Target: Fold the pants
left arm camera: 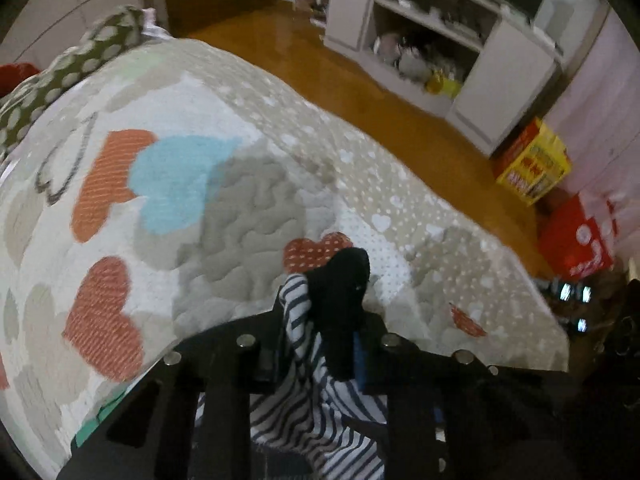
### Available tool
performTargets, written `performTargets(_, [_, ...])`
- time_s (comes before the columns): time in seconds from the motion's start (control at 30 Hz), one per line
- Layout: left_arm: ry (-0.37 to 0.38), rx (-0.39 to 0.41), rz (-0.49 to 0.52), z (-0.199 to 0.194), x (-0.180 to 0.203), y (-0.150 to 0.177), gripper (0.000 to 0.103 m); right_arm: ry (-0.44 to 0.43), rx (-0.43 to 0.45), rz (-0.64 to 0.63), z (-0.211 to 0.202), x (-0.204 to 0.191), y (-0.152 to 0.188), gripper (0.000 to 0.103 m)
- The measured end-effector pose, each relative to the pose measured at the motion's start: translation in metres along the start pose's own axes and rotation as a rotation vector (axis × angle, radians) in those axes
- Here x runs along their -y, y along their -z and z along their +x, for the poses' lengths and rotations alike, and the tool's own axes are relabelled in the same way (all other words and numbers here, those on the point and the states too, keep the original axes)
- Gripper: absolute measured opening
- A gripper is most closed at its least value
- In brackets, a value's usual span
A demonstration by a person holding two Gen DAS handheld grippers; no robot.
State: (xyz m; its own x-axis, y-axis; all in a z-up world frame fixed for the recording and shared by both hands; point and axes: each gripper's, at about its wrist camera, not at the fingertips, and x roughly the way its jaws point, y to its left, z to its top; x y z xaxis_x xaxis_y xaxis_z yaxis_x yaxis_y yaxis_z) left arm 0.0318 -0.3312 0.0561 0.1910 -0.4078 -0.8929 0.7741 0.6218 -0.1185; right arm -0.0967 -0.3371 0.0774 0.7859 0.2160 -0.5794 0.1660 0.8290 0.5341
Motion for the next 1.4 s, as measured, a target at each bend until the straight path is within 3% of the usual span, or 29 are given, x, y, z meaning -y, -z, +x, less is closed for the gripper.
performTargets(0.17, [0.035,0.126,-0.148,-0.048,-0.046,0.03,0.024,-0.023,0.006,-0.125,-0.005,-0.041,-0.005,0.015])
performTargets(0.27, [0.065,0.194,-0.29,-0.077,-0.088,0.067,0.024,-0.055,-0.005,-0.236,-0.003,-0.078,0.0,0.015])
performTargets(0.33, [0.039,0.221,-0.371,-0.088,-0.111,0.093,0.027,-0.081,-0.023,-0.321,0.002,-0.103,0.007,0.015])
performTargets(0.5, [0.006,0.249,-0.559,-0.117,-0.158,0.156,0.033,-0.132,-0.139,-0.495,0.045,-0.157,0.041,0.017])
performTargets(0.53, [0.003,0.262,-0.585,-0.123,-0.161,0.167,0.038,-0.134,-0.16,-0.514,0.051,-0.163,0.047,0.019])
performTargets(0.7, [-0.052,0.354,-0.722,-0.166,-0.185,0.228,0.05,-0.145,-0.231,-0.608,0.068,-0.187,0.081,0.055])
performTargets(0.77, [-0.083,0.379,-0.784,-0.177,-0.192,0.252,0.056,-0.172,-0.237,-0.627,0.054,-0.193,0.081,0.056])
performTargets(0.9, [-0.16,0.41,-0.895,-0.184,-0.206,0.295,0.056,-0.208,-0.181,-0.568,0.019,-0.197,0.055,0.056])
performTargets(0.93, [-0.183,0.393,-0.905,-0.179,-0.211,0.301,0.053,-0.191,-0.171,-0.558,0.017,-0.199,0.048,0.056])
performTargets(0.97, [-0.201,0.376,-0.912,-0.175,-0.213,0.305,0.04,-0.164,-0.164,-0.55,0.014,-0.201,0.041,0.052])
performTargets(1.03, [-0.225,0.334,-0.922,-0.165,-0.219,0.311,0.029,-0.123,-0.166,-0.546,0.023,-0.206,0.032,0.042])
performTargets(1.13, [-0.237,0.323,-0.935,-0.16,-0.225,0.317,0.029,-0.114,-0.256,-0.5,0.06,-0.208,0.03,0.041])
performTargets(1.27, [-0.185,0.361,-0.971,-0.172,-0.23,0.331,0.029,-0.051,-0.401,-0.429,0.119,-0.195,0.045,0.041])
performTargets(1.4, [-0.195,0.414,-1.013,-0.19,-0.232,0.357,0.031,-0.042,-0.39,-0.422,0.108,-0.203,0.035,0.041])
